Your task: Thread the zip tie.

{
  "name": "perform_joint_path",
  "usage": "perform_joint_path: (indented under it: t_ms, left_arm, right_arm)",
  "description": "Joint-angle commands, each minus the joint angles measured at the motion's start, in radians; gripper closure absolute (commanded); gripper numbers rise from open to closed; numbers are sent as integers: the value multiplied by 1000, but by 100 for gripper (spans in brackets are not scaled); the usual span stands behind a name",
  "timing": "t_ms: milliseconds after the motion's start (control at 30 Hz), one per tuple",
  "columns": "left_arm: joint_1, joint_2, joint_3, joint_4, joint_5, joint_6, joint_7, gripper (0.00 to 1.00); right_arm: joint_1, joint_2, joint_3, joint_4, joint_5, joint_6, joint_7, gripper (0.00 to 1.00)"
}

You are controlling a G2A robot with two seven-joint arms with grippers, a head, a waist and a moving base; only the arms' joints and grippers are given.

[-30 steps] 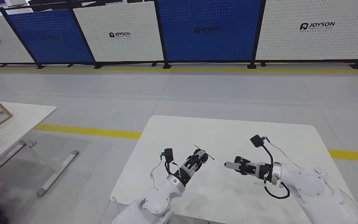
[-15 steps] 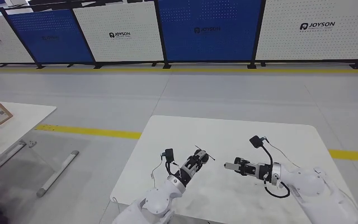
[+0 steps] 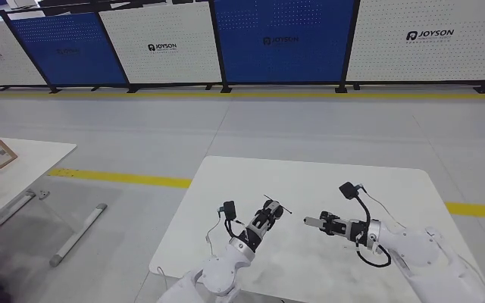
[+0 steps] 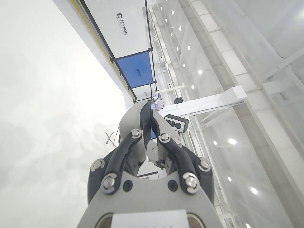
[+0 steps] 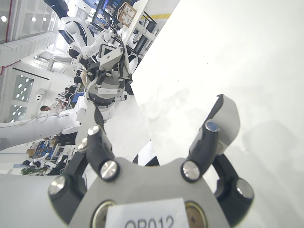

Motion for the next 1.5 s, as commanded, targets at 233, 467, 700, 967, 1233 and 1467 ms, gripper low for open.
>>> perform_joint_path:
  t_ms: [233, 467, 700, 967, 1233, 1467]
  left_arm:
    - [0, -2, -24, 21, -32, 9, -18, 100]
    - [28, 15, -110, -6, -90, 75, -162, 100]
    - [35, 20, -141, -23, -131, 84, -201, 100]
    - [35, 19, -141, -21, -131, 84, -200, 100]
    - [31, 13, -199, -61, -269, 86, -195, 100]
    - [136, 26, -286, -281, -200, 37, -182, 100]
  right_arm:
    - [-36, 19, 76, -21, -11, -49, 2, 0]
    - [-66, 72, 231, -113, -95, -49, 234, 0]
    - [-51, 79, 237, -107, -113, -49, 311, 0]
    - [-51, 79, 237, -107, -113, -49, 311, 0]
    - [-51, 79, 237, -107, -113, -49, 311, 0]
    - [-51, 79, 237, -107, -113, -49, 311, 0]
